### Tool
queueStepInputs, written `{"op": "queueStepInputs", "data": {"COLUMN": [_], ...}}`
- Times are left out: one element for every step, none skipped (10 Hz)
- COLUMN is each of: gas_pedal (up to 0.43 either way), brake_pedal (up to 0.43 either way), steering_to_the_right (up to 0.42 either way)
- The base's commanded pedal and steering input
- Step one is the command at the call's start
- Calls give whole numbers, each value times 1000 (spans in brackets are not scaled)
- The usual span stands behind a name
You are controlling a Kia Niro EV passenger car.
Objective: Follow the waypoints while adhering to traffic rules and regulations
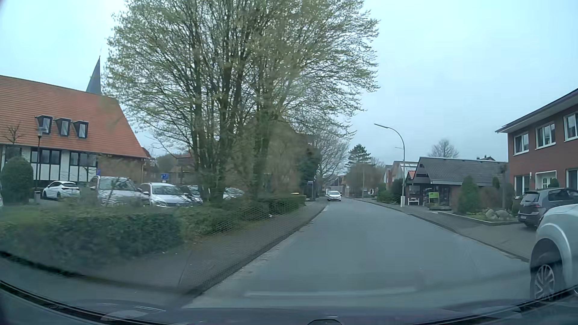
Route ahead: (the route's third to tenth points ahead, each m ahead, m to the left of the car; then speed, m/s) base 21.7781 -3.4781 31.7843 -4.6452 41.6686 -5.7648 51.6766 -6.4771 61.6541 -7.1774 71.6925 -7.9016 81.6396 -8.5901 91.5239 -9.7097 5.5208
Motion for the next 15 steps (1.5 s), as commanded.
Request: {"op": "queueStepInputs", "data": {"gas_pedal": [220,220,220,220,220,220,220,228,240,240,240,248,248,248,248], "brake_pedal": [0,0,0,0,0,0,0,0,0,0,0,0,0,0,0], "steering_to_the_right": [179,169,164,160,157,155,140,122,99,76,58,36,21,11,6]}}
